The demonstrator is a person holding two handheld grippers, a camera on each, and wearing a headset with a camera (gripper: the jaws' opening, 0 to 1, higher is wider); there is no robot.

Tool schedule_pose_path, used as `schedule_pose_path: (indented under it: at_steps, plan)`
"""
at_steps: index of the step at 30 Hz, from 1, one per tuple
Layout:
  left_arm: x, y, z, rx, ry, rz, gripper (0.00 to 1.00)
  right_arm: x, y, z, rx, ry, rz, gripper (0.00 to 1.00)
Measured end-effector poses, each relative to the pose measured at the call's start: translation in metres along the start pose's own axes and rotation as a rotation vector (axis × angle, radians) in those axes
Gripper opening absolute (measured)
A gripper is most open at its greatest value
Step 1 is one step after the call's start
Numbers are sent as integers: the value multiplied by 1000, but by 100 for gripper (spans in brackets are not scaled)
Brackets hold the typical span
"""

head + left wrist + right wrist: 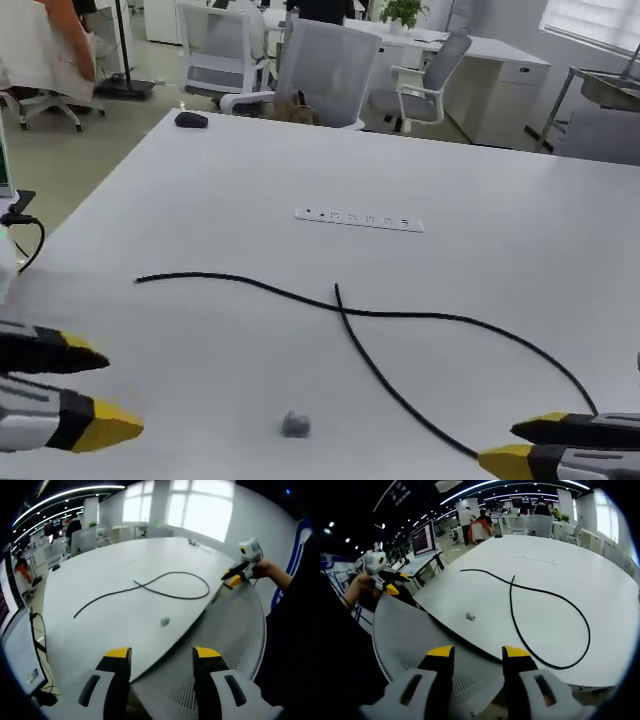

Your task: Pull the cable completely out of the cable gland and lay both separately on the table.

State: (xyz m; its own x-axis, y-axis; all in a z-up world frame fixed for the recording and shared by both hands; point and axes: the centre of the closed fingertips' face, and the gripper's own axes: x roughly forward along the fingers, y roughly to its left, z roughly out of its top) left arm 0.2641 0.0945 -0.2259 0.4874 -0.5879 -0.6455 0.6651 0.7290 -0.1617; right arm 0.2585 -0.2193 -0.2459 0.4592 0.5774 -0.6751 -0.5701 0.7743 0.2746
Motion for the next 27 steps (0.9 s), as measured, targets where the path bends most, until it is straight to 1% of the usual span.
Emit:
schedule_pose_path:
  at_steps: [1, 2, 3, 4, 5, 6, 7, 8, 9, 10, 11, 12, 14, 17, 18, 21, 22, 23, 24, 25, 27]
  plan:
    - [-4, 1, -1, -48, -34, 20, 49, -1, 3, 0, 11, -8, 3, 40]
    - [-6, 2, -4, -62, -36, 38, 49, -2, 4, 0, 18, -13, 6, 41]
    - [-11, 3, -15, -54, 2, 79, 49, -2, 6, -1, 27, -20, 10, 41]
    - [-14, 5, -20, -31, 25, 98, 49, -4, 9, -2, 43, -28, 15, 41]
    - [-16, 3, -22, -58, 10, 105, 50, -6, 9, 1, 118, -78, 4, 41]
    - [-18, 3, -20, -93, -22, 108, 50, -7, 10, 1, 157, -102, 2, 40]
    - [-20, 2, -18, -132, -58, 105, 51, -7, 12, 1, 175, -116, 16, 41]
    - [-20, 2, -18, -145, -67, 104, 50, -7, 15, 1, 185, -128, 34, 41]
    - [-21, 4, -18, -178, -85, 110, 50, -7, 14, 0, 222, -144, 32, 40]
    - [-21, 6, -20, -186, -85, 114, 50, -8, 13, 0, 240, -152, 33, 40]
    - [-20, 8, -24, -187, -72, 124, 50, -9, 12, -1, 247, -154, 31, 41]
    - [-21, 8, -23, -211, -78, 129, 52, -9, 10, -1, 258, -151, 24, 42]
    - [-21, 8, -21, -202, -92, 129, 52, -8, 9, -1, 261, -151, 7, 45]
    - [-21, 6, -21, -205, -86, 121, 51, -8, 13, 0, 246, -146, 5, 43]
    - [-21, 5, -20, -198, -83, 126, 51, -8, 13, 1, 243, -143, 1, 43]
    - [-22, 6, -19, -186, -80, 136, 51, -8, 14, 0, 219, -125, -7, 44]
    - [-22, 5, -19, -183, -78, 135, 51, -8, 15, 1, 214, -125, -9, 44]
    - [-22, 5, -19, -183, -78, 134, 51, -8, 17, -1, 193, -110, -6, 44]
    - [-21, 4, -19, -182, -78, 133, 51, -8, 18, -2, 201, -104, -6, 44]
    - [-21, 4, -19, -181, -79, 131, 51, -8, 18, -3, 181, -93, -11, 44]
    - [-20, 2, -20, -179, -76, 127, 52, -9, 18, -3, 167, -85, -21, 45]
